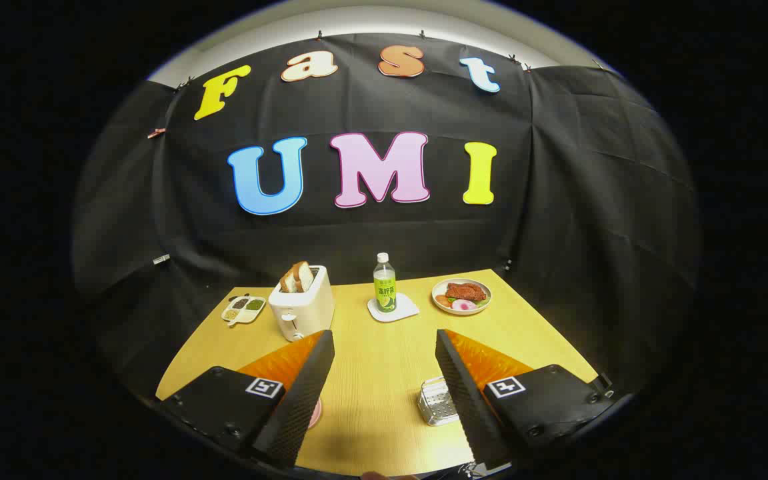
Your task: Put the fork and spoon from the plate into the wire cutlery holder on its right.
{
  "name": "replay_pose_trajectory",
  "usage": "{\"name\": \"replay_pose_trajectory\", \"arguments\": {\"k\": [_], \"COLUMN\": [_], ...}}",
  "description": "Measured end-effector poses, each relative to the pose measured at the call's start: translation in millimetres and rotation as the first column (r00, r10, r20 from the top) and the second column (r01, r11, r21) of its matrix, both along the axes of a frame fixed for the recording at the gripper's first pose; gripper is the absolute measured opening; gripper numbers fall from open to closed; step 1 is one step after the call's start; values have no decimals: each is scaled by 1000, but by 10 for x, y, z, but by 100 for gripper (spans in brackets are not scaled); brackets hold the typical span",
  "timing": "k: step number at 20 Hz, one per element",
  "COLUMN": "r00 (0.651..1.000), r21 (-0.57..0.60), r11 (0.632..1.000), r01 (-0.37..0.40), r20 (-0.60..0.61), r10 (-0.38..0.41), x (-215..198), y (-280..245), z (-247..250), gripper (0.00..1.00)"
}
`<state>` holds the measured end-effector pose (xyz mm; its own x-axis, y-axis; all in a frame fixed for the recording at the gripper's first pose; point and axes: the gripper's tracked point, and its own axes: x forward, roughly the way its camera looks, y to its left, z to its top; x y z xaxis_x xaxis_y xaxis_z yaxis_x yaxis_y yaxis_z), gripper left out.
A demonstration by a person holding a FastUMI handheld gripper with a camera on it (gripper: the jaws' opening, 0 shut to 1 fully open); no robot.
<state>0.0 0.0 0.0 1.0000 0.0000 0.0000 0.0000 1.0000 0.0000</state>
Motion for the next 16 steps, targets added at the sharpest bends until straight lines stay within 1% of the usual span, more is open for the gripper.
{"name": "replay_pose_trajectory", "arguments": {"k": [11, 16], "r00": [1000, 999], "r21": [-8, -16], "r11": [1000, 999], "r01": [-21, -43], "r20": [-3, -7], "r10": [21, 43], "x": [20, 82], "y": [83, 182], "z": [-2, -9], "gripper": [95, 95]}}
